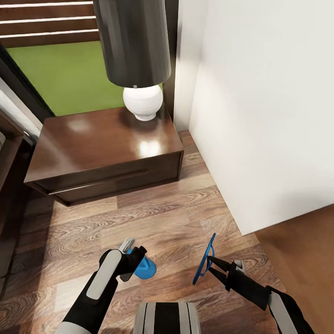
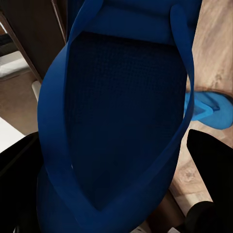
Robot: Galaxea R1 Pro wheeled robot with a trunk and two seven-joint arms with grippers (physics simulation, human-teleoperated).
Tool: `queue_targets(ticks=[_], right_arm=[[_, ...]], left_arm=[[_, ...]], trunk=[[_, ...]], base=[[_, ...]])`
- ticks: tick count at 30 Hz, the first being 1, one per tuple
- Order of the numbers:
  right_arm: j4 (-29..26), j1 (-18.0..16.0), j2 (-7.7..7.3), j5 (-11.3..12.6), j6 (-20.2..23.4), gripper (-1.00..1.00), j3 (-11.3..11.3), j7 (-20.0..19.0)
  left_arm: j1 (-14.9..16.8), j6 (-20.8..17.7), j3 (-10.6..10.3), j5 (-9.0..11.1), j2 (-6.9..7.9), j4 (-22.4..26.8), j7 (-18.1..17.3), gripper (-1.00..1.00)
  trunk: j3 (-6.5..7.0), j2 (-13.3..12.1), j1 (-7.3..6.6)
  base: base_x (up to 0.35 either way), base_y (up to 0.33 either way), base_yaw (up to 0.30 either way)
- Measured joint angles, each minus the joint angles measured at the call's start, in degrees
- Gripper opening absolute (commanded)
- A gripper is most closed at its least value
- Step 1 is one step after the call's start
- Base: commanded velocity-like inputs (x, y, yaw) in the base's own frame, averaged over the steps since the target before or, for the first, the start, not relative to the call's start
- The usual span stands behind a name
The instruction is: In the bedroom, move the book from the bed onto either nightstand, and place the two sandals side by side next to the bed.
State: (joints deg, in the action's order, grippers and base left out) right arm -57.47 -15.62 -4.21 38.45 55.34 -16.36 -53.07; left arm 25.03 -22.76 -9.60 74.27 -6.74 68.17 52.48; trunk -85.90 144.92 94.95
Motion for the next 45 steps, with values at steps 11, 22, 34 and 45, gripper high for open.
queue_targets(ticks=[11,22,34,45], right_arm=[[-0.02,0.00,-0.10,0.00,0.00,-1.00,0.00,-0.01],[-0.02,0.00,-0.10,0.00,0.00,-1.00,0.00,0.00],[-0.02,0.00,-0.19,-0.02,-0.05,-1.00,-0.08,-0.03],[-0.02,0.00,-0.22,-0.02,-0.05,-1.00,-0.09,-0.03]], left_arm=[[0.00,0.00,-0.02,0.04,-0.02,-0.03,-0.11,1.00],[0.00,0.00,-0.08,0.04,-0.08,-0.01,-0.17,1.00],[0.00,0.00,0.01,0.01,-0.03,0.06,-0.08,1.00],[0.00,0.00,-0.03,-0.01,-0.07,0.06,-0.08,1.00]], trunk=[[0.00,0.00,-0.02],[0.00,0.00,0.00],[-1.77,0.10,0.21],[-2.21,0.13,0.26]], base=[[0.061,0.000,0.000],[0.020,0.000,0.000],[0.000,0.000,0.000],[0.000,0.000,0.000]])
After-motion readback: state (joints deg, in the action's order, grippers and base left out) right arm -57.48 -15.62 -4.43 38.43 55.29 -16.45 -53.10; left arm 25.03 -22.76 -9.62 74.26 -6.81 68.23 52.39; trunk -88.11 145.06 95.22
